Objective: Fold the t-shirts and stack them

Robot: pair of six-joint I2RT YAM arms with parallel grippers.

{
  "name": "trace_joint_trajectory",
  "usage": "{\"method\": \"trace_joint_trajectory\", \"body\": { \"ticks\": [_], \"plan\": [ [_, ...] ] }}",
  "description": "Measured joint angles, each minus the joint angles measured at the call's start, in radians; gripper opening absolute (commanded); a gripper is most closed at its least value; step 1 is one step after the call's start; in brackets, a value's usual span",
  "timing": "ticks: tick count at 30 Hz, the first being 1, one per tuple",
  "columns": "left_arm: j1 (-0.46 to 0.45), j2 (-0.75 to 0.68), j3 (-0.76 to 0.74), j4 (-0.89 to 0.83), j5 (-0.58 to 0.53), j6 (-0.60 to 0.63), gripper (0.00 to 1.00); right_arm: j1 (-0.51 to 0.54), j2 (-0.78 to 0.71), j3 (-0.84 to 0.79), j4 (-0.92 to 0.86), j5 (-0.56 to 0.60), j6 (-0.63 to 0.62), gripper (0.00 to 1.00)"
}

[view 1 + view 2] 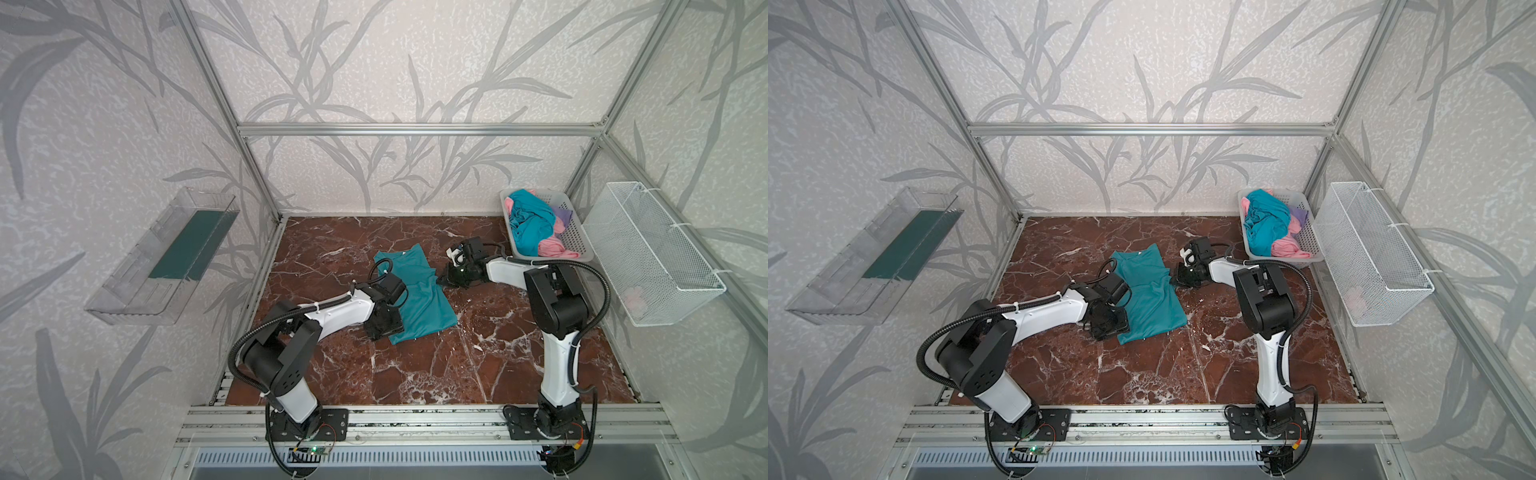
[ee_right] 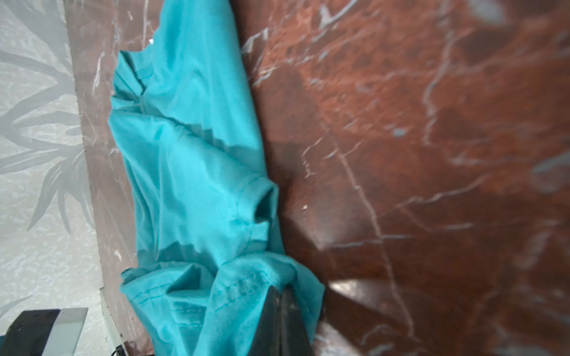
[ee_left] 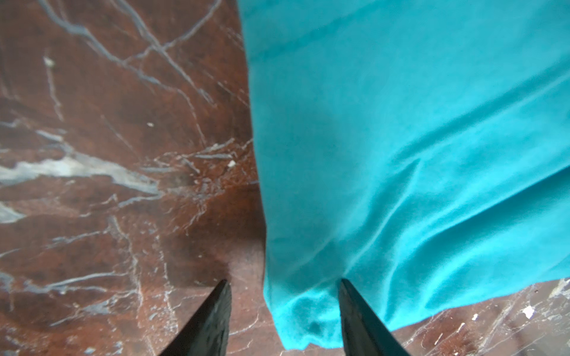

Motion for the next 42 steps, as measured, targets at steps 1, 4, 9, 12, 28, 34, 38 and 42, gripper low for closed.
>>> {"method": "trace_joint_trajectory", "body": {
  "ticks": [1,4,9,12,28,34,38,42],
  "plan": [
    [0.000,0.003,0.000,0.000,0.000,0.000,0.57,0.000,0.000,0.006,-0.011,0.013,-0.005,0.13],
    [0.000,0.008,0.000,0.000,0.001,0.000,0.57,0.000,0.000,0.027,-0.047,0.056,-0.031,0.31],
    [-0.003,0.012,0.000,0.000,0.001,0.000,0.57,0.005,-0.033,0.048,-0.115,0.151,-0.084,0.46],
    [-0.003,0.012,0.000,0.001,0.001,0.000,0.57,0.009,-0.074,0.048,-0.162,0.219,-0.109,0.54],
    [-0.004,0.012,0.000,0.004,0.004,0.000,0.57,0.234,-0.079,0.161,-0.334,0.547,-0.216,0.61],
    [-0.004,0.012,-0.001,0.006,0.004,0.000,0.57,0.219,0.005,0.195,-0.357,0.581,-0.215,0.57],
    [-0.004,0.012,-0.001,0.007,0.005,-0.001,0.57,0.212,0.027,0.212,-0.357,0.585,-0.214,0.39],
    [-0.005,0.012,-0.001,0.011,0.010,0.000,0.57,0.207,0.027,0.214,-0.340,0.561,-0.206,0.15]
  ]
}}
